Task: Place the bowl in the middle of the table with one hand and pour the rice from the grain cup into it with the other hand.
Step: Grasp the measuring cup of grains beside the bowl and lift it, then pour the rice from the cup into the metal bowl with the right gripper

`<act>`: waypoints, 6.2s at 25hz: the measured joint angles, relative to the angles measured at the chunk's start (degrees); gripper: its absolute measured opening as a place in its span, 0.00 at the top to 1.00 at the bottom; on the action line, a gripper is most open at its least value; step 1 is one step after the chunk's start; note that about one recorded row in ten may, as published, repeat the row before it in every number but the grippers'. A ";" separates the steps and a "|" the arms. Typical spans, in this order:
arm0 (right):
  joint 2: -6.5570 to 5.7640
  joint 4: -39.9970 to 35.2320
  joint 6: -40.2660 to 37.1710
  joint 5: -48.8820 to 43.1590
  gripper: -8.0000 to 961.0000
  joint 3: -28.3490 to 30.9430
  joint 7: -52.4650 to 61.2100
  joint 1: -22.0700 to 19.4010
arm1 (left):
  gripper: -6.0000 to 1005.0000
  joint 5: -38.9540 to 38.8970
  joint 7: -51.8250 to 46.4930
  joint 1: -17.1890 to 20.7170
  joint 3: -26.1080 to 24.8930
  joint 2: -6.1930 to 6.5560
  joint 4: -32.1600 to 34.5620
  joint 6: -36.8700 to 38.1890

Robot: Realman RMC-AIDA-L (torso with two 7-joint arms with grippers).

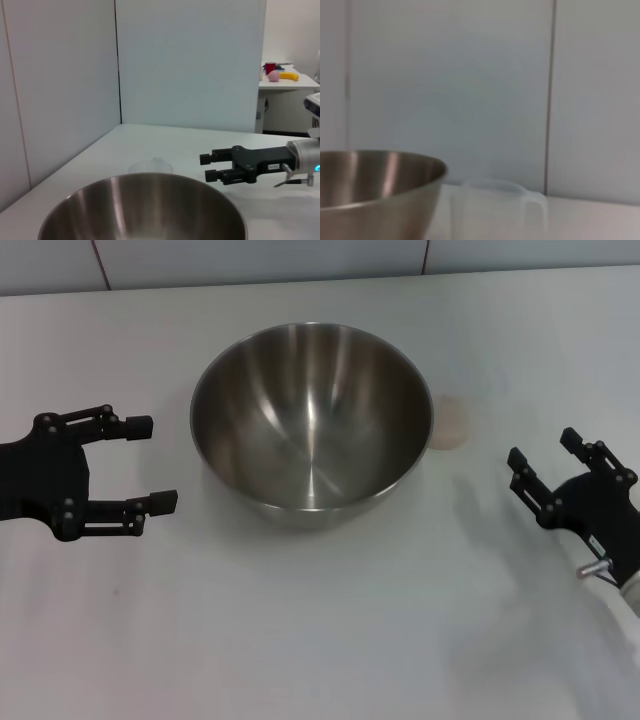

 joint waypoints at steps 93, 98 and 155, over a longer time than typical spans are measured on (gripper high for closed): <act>-0.08 -1.24 15.96 -0.60 0.81 11.10 -3.11 13.94 | 0.14 2.48 0.50 -0.60 -0.01 -1.36 -0.28 -1.24; -0.08 -1.20 15.96 -0.63 0.91 10.98 -3.14 13.95 | 0.14 2.48 0.53 -0.58 -0.01 -1.46 -0.06 -1.30; -0.25 4.86 -6.78 -13.26 0.96 10.54 -89.34 17.65 | 0.14 2.47 -0.08 -0.75 0.00 -1.87 0.15 -1.40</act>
